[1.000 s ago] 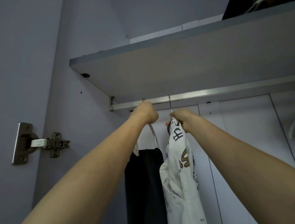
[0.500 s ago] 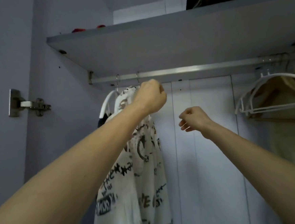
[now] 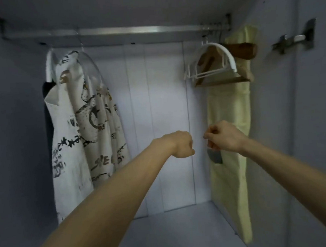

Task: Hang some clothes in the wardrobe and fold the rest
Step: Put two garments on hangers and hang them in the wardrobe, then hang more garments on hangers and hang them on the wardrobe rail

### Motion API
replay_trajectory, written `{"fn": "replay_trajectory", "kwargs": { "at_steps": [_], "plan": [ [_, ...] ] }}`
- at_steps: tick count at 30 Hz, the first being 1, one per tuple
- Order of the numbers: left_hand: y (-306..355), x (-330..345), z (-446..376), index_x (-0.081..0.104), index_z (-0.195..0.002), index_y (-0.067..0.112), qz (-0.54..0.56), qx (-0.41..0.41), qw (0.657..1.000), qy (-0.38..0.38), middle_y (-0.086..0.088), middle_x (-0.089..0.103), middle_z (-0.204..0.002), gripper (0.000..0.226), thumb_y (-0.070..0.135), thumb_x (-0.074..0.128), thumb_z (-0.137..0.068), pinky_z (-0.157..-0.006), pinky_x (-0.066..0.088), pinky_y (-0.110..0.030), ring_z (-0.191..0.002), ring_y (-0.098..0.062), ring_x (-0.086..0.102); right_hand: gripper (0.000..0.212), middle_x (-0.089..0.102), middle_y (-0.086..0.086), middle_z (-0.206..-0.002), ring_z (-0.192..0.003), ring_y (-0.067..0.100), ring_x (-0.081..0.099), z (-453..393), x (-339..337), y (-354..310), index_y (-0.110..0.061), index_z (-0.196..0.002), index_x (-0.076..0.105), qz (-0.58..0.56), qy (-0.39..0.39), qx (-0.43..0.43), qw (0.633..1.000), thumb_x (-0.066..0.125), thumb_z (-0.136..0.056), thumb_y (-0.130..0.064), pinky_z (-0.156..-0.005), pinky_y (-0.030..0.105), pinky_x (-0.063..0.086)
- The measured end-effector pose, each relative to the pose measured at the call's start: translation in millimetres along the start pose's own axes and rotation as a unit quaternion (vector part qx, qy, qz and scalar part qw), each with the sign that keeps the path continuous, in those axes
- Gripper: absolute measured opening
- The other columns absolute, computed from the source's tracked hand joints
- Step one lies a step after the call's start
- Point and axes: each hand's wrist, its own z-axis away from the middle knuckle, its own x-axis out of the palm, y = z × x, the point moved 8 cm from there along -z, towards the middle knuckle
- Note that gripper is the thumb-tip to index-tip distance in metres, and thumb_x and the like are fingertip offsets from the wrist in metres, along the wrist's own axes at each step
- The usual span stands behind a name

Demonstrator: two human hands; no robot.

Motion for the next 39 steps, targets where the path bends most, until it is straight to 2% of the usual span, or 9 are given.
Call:
{"fn": "replay_trajectory", "kwargs": {
  "at_steps": [3,8,12,15,19,23,28,33,39],
  "plan": [
    [55,43,9,0.064,-0.111,0.006,-0.006,0.088,0.995,-0.034,-0.008,0.062,-0.119,0.033,0.032,0.048,-0.096,-0.092,0.050,-0.040,-0.105,-0.027,0.059,0.022,0.070,0.013,-0.072,-0.063,0.026,0.067,62,-5,39,0.005,-0.085,0.066,0.030,-0.003,0.059,0.998,0.048,-0.092,-0.006,-0.060,0.032,0.054],
    [177,136,60,0.064,-0.113,0.001,-0.001,0.248,0.961,-0.124,-0.014,0.063,-0.116,0.034,0.027,0.050,-0.096,-0.087,0.048,-0.035,-0.104,-0.029,0.060,0.023,0.071,0.012,-0.082,-0.060,0.016,0.064,211,-7,117,0.003,-0.092,0.066,0.072,0.007,0.226,0.971,0.047,-0.095,-0.009,-0.049,0.015,0.047],
    [251,197,113,0.064,-0.116,0.007,0.051,0.333,0.925,-0.174,-0.011,0.065,-0.116,0.031,0.025,0.052,-0.094,-0.092,0.049,-0.036,-0.103,-0.025,0.060,0.021,0.070,0.009,-0.080,-0.061,0.016,0.066,330,-11,158,-0.001,-0.093,0.065,0.080,0.023,0.324,0.942,0.047,-0.095,-0.011,-0.052,0.018,0.048],
    [332,248,188,0.064,-0.118,0.013,0.043,0.436,0.867,-0.237,-0.004,0.064,-0.120,0.032,0.031,0.054,-0.094,-0.097,0.048,-0.037,-0.109,-0.021,0.060,0.019,0.070,0.006,-0.077,-0.060,0.015,0.066,460,-28,177,-0.004,-0.092,0.066,0.090,0.065,0.422,0.900,0.049,-0.093,-0.011,-0.054,0.020,0.051],
    [434,283,289,0.063,-0.120,0.011,0.019,0.554,0.784,-0.281,-0.005,0.062,-0.123,0.033,0.031,0.051,-0.097,-0.095,0.048,-0.037,-0.109,-0.022,0.058,0.020,0.071,0.011,-0.084,-0.070,0.021,0.068,623,-48,198,-0.001,-0.092,0.067,0.092,0.095,0.555,0.821,0.051,-0.092,-0.013,-0.059,0.031,0.052],
    [537,297,372,0.061,-0.124,0.015,-0.037,0.643,0.708,-0.288,-0.003,0.060,-0.126,0.035,0.035,0.051,-0.097,-0.094,0.048,-0.037,-0.112,-0.022,0.056,0.023,0.069,0.010,-0.083,-0.059,0.015,0.062,762,-72,202,0.002,-0.102,0.065,0.051,0.143,0.659,0.736,0.047,-0.095,-0.011,-0.053,0.025,0.050],
    [673,314,472,0.064,-0.118,0.015,-0.084,0.720,0.627,-0.285,-0.002,0.062,-0.117,0.033,0.036,0.049,-0.098,-0.089,0.050,-0.033,-0.103,-0.018,0.059,0.025,0.072,0.015,-0.090,-0.060,0.016,0.063,911,-116,201,0.003,-0.101,0.066,0.060,0.216,0.732,0.644,0.046,-0.094,-0.009,-0.049,0.021,0.049],
    [775,334,526,0.063,-0.119,0.014,-0.107,0.766,0.577,-0.262,-0.001,0.062,-0.116,0.033,0.035,0.050,-0.097,-0.088,0.050,-0.032,-0.102,-0.018,0.058,0.025,0.072,0.017,-0.091,-0.067,0.020,0.066,1002,-166,228,0.004,-0.105,0.065,0.058,0.264,0.757,0.595,0.046,-0.095,-0.010,-0.055,0.025,0.053],
    [886,347,549,0.064,-0.115,0.015,-0.137,0.803,0.525,-0.247,0.000,0.062,-0.112,0.032,0.037,0.050,-0.096,-0.086,0.051,-0.034,-0.096,-0.018,0.059,0.026,0.072,0.016,-0.092,-0.076,0.024,0.071,1073,-213,265,0.003,-0.101,0.066,0.039,0.277,0.789,0.547,0.046,-0.094,-0.011,-0.068,0.034,0.057]
  ]
}}
